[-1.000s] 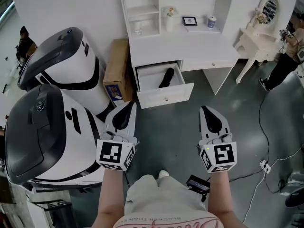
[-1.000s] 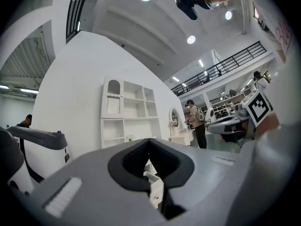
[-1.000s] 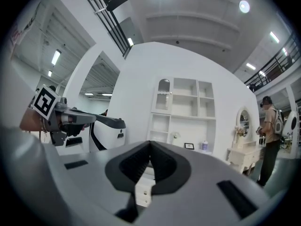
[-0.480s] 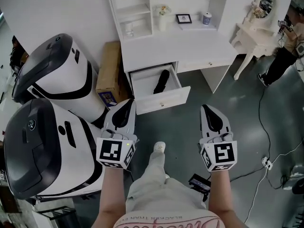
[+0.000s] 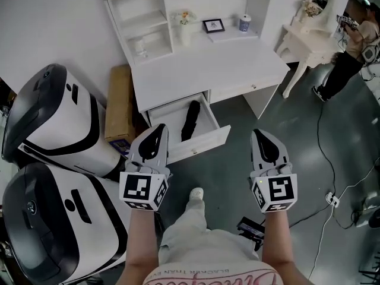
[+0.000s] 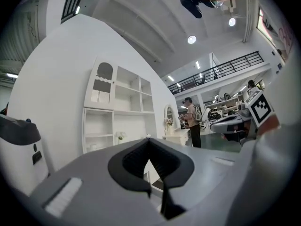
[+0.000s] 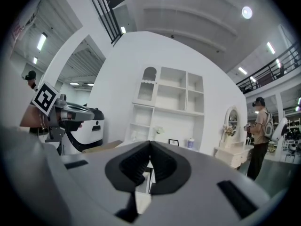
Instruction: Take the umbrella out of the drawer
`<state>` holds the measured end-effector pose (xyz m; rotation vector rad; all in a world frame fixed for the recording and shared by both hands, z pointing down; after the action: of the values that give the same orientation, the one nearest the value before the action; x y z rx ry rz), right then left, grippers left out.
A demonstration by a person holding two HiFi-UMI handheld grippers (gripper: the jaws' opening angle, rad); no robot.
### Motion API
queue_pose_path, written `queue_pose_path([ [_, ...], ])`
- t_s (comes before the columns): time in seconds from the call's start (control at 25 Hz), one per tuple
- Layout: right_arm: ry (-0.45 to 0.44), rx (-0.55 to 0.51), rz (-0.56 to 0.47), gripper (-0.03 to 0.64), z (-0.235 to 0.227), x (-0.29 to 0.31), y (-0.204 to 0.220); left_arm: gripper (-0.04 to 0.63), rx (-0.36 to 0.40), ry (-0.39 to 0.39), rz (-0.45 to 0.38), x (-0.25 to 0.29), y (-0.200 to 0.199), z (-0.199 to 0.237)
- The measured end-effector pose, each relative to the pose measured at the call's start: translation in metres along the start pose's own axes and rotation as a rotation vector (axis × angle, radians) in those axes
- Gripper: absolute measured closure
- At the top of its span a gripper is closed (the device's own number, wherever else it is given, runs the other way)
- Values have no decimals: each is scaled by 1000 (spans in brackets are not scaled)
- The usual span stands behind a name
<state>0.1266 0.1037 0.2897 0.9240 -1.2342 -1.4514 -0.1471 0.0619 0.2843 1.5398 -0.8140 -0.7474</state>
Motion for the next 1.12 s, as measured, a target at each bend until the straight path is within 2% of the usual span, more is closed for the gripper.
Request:
queue_pose_path([
  [0.4, 40, -22, 52, 609, -21, 104, 1, 586, -37, 65, 26, 107, 19, 62],
  [0.6, 73, -22, 79, 609, -33, 141, 8, 586, -97, 60, 58, 151, 36, 84],
  [0.8, 94, -12, 111, 609, -39, 165, 17, 576, -115, 121, 93, 184, 46, 92],
  [0.92, 102, -3, 124, 609, -42, 174, 21, 507, -146, 159, 103, 197, 50, 93],
  [1.04, 105, 2, 133, 609, -45, 179, 26, 385, -189, 181, 100, 207, 56, 94],
  [1.12, 107, 5, 141, 609, -47, 182, 29, 310, -192, 180, 111, 212, 60, 94],
])
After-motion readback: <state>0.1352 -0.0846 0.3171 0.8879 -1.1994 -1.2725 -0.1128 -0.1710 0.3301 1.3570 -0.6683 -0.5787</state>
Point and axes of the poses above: the fingertips, and each gripper's own axes: x forward along the fingers, z to its left, y out of its underside, the point moved 7 cm from there along -x, backward along the fingers, and after that the axes turned 3 degrees about y, right-handed, at the moved point
